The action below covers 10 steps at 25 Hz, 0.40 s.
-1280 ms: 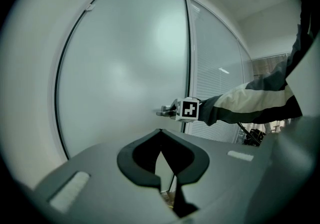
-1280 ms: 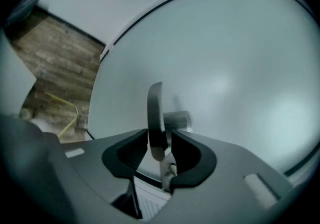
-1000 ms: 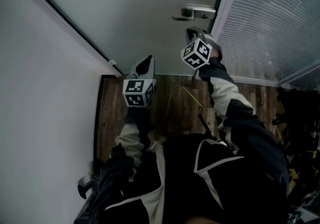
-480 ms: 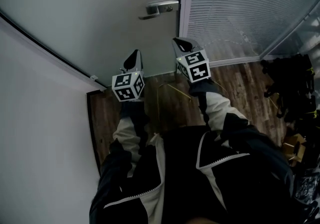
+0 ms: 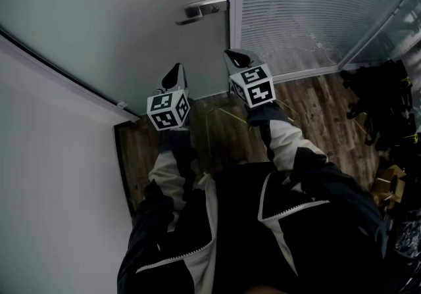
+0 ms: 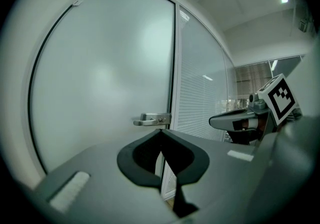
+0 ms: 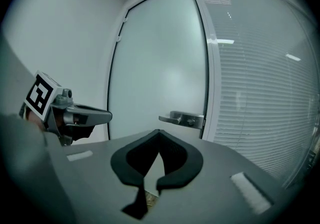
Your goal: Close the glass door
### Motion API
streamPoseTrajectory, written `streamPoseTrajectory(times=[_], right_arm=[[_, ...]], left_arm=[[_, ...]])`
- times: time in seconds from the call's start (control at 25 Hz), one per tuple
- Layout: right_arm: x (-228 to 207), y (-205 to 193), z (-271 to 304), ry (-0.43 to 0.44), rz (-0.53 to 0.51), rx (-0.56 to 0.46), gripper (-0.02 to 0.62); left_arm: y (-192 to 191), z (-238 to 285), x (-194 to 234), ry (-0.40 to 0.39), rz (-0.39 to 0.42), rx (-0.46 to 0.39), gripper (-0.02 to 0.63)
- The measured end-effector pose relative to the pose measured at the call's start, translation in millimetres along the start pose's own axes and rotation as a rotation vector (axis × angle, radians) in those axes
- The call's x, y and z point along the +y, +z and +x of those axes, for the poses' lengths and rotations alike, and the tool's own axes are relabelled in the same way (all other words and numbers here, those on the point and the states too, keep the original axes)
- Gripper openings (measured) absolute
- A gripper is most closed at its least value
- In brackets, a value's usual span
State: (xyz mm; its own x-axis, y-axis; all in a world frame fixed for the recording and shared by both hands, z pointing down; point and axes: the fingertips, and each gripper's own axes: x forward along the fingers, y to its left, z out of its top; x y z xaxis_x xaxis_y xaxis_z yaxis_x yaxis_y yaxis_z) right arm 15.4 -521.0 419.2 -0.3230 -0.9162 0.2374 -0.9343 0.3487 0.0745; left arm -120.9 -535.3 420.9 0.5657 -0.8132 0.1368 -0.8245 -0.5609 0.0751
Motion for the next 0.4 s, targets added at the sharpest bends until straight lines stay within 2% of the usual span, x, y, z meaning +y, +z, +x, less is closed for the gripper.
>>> streamPoseTrajectory(times=[0.4], right_arm=[[5.2, 1.1, -3.3, 0.005, -0.001, 0.002, 0.002]], left_arm=[[0.9, -4.7, -3.3, -0.001, 0.006, -0.007, 0.000]])
